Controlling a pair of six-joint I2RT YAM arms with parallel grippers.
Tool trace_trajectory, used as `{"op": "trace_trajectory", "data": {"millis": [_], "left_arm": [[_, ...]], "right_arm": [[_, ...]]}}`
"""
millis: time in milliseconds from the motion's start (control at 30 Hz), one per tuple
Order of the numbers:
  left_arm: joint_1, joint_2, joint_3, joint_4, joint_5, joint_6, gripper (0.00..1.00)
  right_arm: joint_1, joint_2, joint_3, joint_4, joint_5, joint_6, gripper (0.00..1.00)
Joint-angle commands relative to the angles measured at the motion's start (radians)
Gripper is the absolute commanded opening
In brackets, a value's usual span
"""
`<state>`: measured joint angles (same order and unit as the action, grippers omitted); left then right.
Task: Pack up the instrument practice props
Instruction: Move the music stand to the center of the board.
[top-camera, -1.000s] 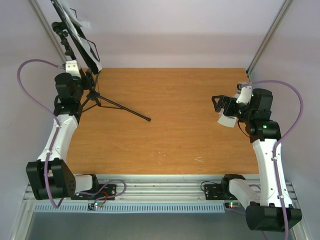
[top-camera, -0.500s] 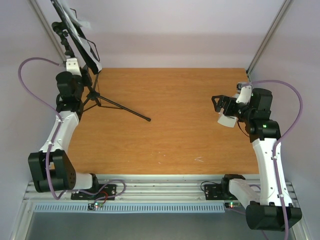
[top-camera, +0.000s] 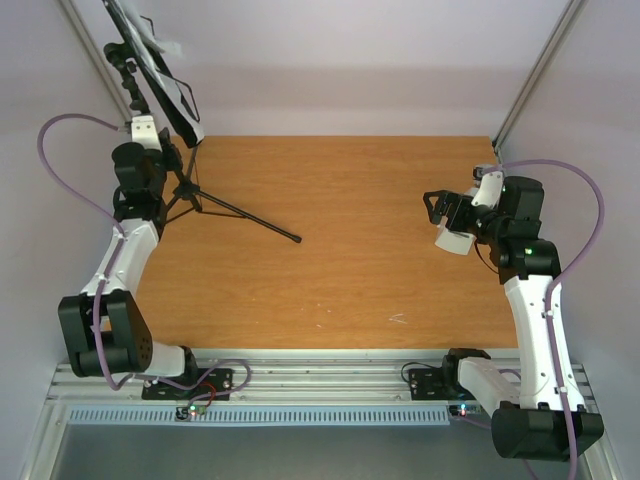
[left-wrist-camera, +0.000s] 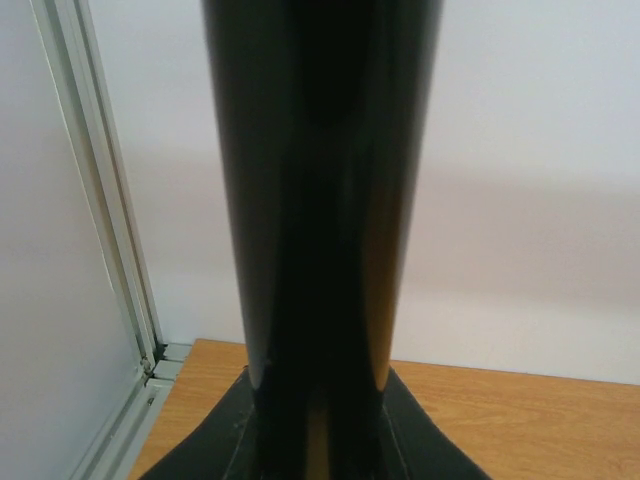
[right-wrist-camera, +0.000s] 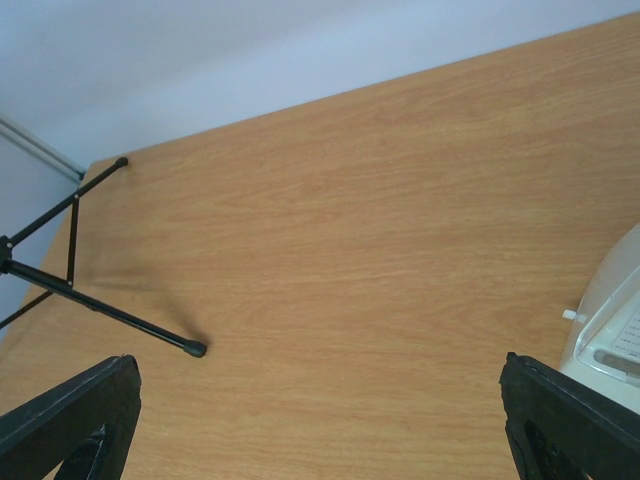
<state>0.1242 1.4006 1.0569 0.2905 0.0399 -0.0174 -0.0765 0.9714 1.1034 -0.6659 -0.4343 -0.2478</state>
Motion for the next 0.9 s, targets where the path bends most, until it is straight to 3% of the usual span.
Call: {"op": "trace_trajectory", "data": {"millis": [0,200,867], "left_arm": [[-0.003,0.001,-0.010,0.103,0.029,0.012,0.01],[-0.005,-0.046,-0.020,0.152,0.083,0.003,0.01],[-0.062,-0.076,0.123,0.087,0.123,0.096,0.01]], "right_arm": [[0.007,0.002,-0.008,-0.001,0.010,-0.012,0.99],[0.007,-0.003,-0.009,-0.001,0.012,-0.013,0.99],[0.007,-0.002,-0.013,-0.001,0.012,-0.014,0.99]]}}
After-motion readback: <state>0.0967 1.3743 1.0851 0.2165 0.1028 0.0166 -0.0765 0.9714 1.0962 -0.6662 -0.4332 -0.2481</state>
